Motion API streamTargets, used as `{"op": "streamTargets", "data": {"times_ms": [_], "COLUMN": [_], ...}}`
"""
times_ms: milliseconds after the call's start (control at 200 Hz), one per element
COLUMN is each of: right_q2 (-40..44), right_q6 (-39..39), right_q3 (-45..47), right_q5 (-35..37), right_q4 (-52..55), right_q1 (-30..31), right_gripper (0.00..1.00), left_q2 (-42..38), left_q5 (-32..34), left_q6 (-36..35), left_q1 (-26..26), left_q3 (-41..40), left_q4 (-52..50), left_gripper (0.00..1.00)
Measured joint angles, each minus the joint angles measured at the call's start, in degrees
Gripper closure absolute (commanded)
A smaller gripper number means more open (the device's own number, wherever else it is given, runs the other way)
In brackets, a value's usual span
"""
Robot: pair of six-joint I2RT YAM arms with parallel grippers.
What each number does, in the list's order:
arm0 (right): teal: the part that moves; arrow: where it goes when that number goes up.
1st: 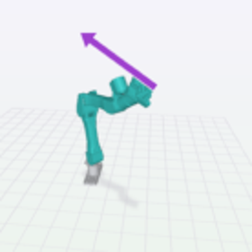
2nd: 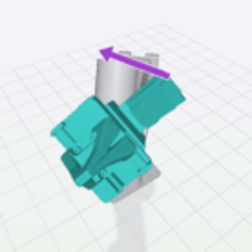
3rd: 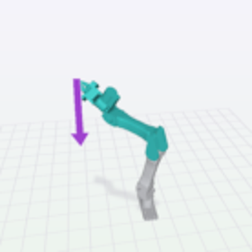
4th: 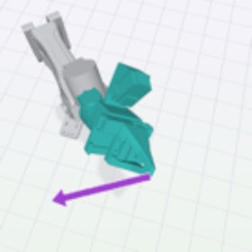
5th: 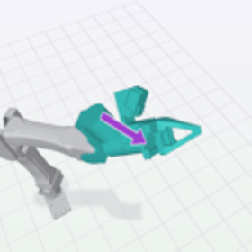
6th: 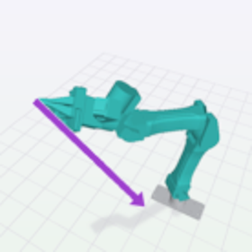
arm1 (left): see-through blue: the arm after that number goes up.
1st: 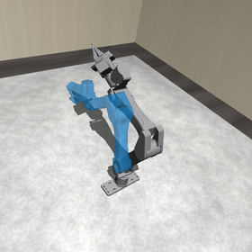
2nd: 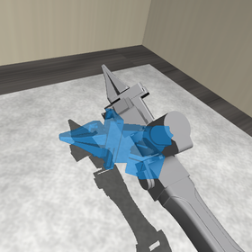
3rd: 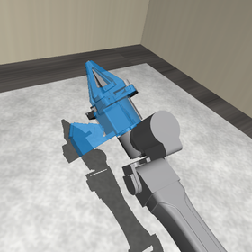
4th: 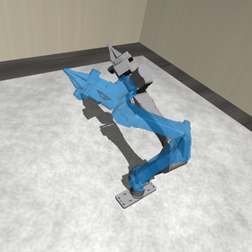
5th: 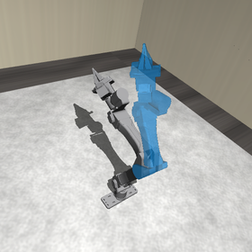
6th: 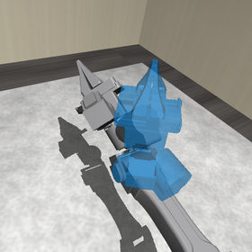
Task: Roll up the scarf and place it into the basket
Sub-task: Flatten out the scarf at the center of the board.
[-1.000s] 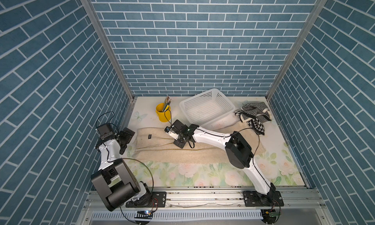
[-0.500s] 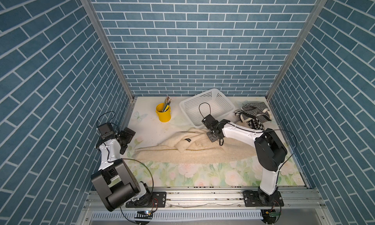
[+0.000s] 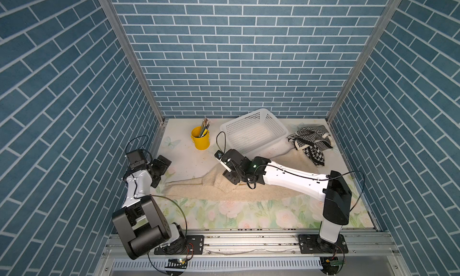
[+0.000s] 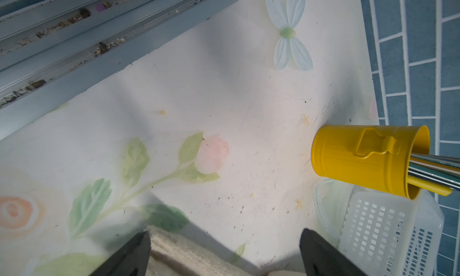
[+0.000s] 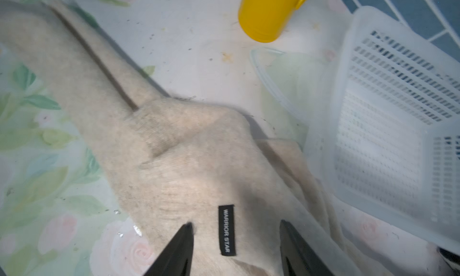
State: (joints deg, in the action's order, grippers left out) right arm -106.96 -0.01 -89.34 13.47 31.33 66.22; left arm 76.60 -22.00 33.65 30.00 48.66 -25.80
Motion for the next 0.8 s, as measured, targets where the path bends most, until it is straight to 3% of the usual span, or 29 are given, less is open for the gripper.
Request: {"op": "streamTargets", "data": {"times_ms": [330, 600, 640, 730, 800], "right_q2": [-10.4, -16.85, -18.84, -23.08, -25.2], "right_q6": [-3.82, -4.59, -4.87, -5.38, -5.25], "right_q3": [-4.57, -12.5, -13.9, -16.04, -16.48], "right_q5": [-9.25, -10.08, -10.14, -10.05, -9.6], "right_q4": [1.49, 0.76, 0.66, 0.87, 1.25], "right_q1": [0.85, 1.29, 1.29, 1.27, 1.16], "right_gripper": [0.41, 0.42, 0.5, 0.99, 1.0], "left_q2": [-0.52, -1.11, -1.11, -1.11, -1.11], "left_q5": [-0.15, -0.2, -0.22, -0.31, -0.35], "left_q6": [-0.02, -0.02, -0.02, -0.04, -0.04], "left_q1": [-0.15, -0.15, -0.15, -0.15, -0.15], "left_q3": [-0.94, -1.77, -1.77, -1.77, -1.79], "left_q4": [0.22, 0.42, 0.42, 0.42, 0.39], "left_gripper": [0.0, 0.0, 0.0, 0.0, 0.0]}}
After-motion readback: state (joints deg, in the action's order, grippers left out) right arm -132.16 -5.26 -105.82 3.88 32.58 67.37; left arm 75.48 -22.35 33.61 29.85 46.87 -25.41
